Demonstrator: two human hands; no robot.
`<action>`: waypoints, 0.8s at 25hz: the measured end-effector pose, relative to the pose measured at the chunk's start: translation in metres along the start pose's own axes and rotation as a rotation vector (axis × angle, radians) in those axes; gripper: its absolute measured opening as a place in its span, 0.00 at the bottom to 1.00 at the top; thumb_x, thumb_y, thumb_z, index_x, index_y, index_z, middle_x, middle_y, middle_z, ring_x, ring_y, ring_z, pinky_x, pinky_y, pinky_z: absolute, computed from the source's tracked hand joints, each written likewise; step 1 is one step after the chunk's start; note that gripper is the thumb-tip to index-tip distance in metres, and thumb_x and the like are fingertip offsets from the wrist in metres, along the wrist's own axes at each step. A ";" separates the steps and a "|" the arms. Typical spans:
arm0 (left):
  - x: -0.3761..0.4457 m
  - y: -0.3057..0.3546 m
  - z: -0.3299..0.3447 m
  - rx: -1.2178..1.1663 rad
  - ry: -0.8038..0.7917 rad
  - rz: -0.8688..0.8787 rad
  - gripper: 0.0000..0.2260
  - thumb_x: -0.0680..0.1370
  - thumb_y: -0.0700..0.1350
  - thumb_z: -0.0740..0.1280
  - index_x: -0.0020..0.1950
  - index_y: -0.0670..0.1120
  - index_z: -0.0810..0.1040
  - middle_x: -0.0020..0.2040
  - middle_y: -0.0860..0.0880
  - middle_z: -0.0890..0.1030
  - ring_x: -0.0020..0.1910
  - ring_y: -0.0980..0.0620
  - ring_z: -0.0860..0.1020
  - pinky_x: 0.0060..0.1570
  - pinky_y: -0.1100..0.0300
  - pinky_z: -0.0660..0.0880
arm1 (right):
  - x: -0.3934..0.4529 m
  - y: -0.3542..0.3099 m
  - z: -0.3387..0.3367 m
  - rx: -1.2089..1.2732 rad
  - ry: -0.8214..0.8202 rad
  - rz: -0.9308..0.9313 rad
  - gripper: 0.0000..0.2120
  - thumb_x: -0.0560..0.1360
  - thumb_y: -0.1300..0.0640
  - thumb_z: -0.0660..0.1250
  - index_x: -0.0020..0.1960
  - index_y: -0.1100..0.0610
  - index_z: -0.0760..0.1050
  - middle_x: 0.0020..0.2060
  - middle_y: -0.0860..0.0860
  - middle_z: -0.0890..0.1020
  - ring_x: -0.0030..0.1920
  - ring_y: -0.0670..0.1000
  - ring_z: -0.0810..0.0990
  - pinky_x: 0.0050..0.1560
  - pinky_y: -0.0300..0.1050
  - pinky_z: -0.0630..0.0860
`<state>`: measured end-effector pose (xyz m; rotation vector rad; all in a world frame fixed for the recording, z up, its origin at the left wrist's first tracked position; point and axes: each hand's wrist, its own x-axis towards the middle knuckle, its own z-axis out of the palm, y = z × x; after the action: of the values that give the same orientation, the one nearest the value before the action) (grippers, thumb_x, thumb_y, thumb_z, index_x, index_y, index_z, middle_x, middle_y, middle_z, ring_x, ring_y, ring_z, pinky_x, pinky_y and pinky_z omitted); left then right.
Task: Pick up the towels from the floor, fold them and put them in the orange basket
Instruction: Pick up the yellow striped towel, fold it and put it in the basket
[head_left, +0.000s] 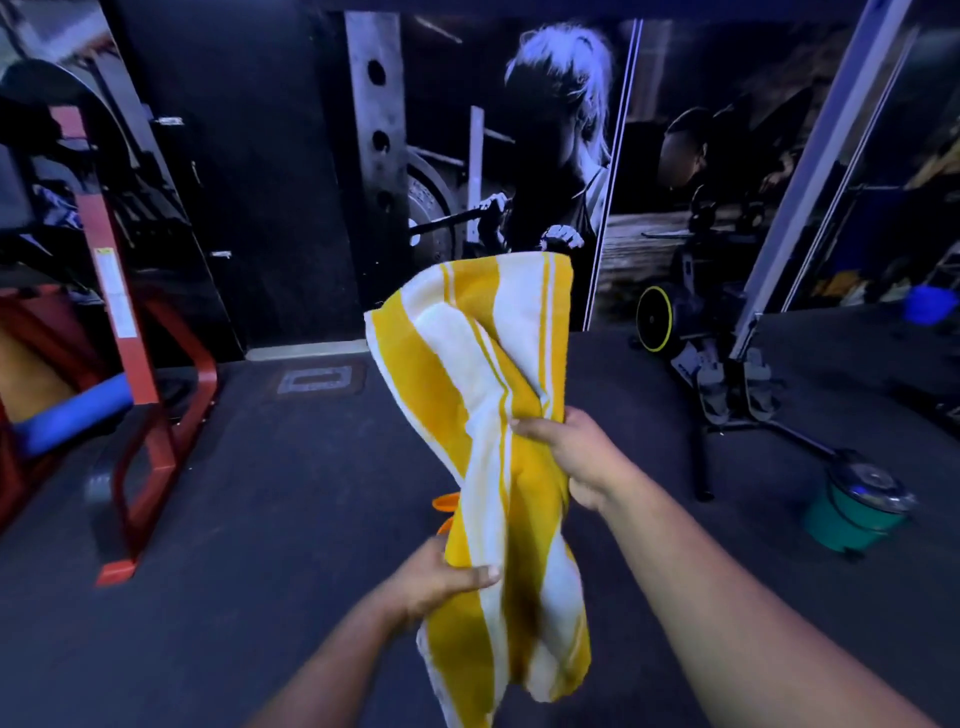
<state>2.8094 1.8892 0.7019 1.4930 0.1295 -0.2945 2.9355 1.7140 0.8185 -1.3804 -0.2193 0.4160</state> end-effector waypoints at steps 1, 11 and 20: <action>-0.001 -0.004 0.001 -0.028 0.033 -0.014 0.32 0.67 0.51 0.82 0.65 0.37 0.79 0.60 0.38 0.84 0.59 0.38 0.82 0.64 0.36 0.76 | 0.002 -0.004 0.000 0.053 0.005 0.017 0.15 0.74 0.66 0.72 0.60 0.69 0.80 0.53 0.66 0.84 0.49 0.63 0.85 0.55 0.63 0.82; 0.010 0.061 -0.022 -0.429 0.212 0.075 0.20 0.75 0.39 0.75 0.66 0.44 0.76 0.60 0.36 0.83 0.55 0.37 0.83 0.57 0.38 0.79 | -0.032 0.094 -0.028 -0.056 -0.108 0.351 0.18 0.76 0.55 0.73 0.63 0.63 0.80 0.53 0.58 0.87 0.57 0.57 0.85 0.66 0.58 0.77; 0.004 0.112 -0.063 -0.411 0.332 0.090 0.13 0.78 0.42 0.72 0.61 0.39 0.79 0.54 0.37 0.85 0.52 0.40 0.84 0.52 0.42 0.82 | -0.007 0.049 -0.048 0.287 0.013 0.168 0.22 0.75 0.49 0.71 0.63 0.62 0.79 0.55 0.61 0.85 0.54 0.58 0.85 0.57 0.58 0.82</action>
<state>2.8498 1.9565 0.8032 1.1241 0.3648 0.0563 2.9399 1.6746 0.7629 -1.1222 -0.0303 0.5556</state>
